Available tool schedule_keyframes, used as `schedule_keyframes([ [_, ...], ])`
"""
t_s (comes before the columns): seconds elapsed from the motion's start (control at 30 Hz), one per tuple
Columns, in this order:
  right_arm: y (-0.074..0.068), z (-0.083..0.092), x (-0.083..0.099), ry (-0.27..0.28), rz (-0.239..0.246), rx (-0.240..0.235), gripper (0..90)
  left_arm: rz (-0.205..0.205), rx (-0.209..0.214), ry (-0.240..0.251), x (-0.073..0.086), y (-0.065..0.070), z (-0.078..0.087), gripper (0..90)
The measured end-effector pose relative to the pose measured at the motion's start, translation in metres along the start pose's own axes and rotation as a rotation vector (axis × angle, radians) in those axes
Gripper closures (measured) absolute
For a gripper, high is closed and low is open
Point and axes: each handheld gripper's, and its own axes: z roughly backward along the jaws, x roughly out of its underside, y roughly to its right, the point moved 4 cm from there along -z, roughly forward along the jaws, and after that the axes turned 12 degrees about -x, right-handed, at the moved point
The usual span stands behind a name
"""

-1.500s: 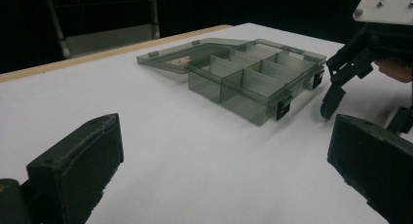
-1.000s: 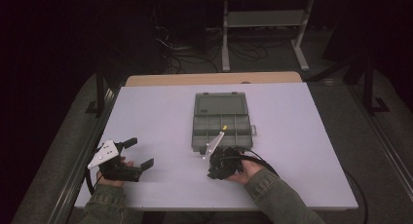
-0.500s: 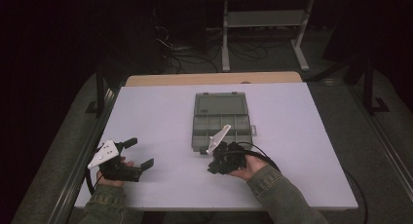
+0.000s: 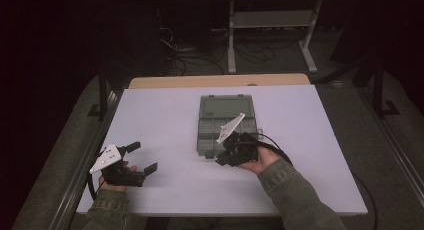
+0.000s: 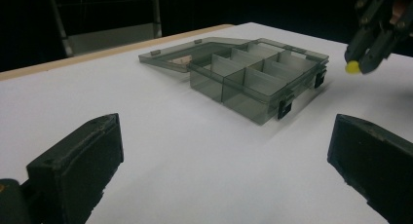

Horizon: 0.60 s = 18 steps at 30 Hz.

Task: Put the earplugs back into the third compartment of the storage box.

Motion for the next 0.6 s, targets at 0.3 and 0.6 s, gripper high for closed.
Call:
schedule_keyframes([
  [0.3,0.009,0.016,-0.012,0.002,-0.004,0.027,78.3,-0.004,0.000,0.001,0.000,0.000,0.000,0.0],
  [0.6,0.024,0.029,-0.017,0.020,-0.028,0.038,78.2,0.002,0.000,0.002,0.000,0.000,0.000,0.0],
])
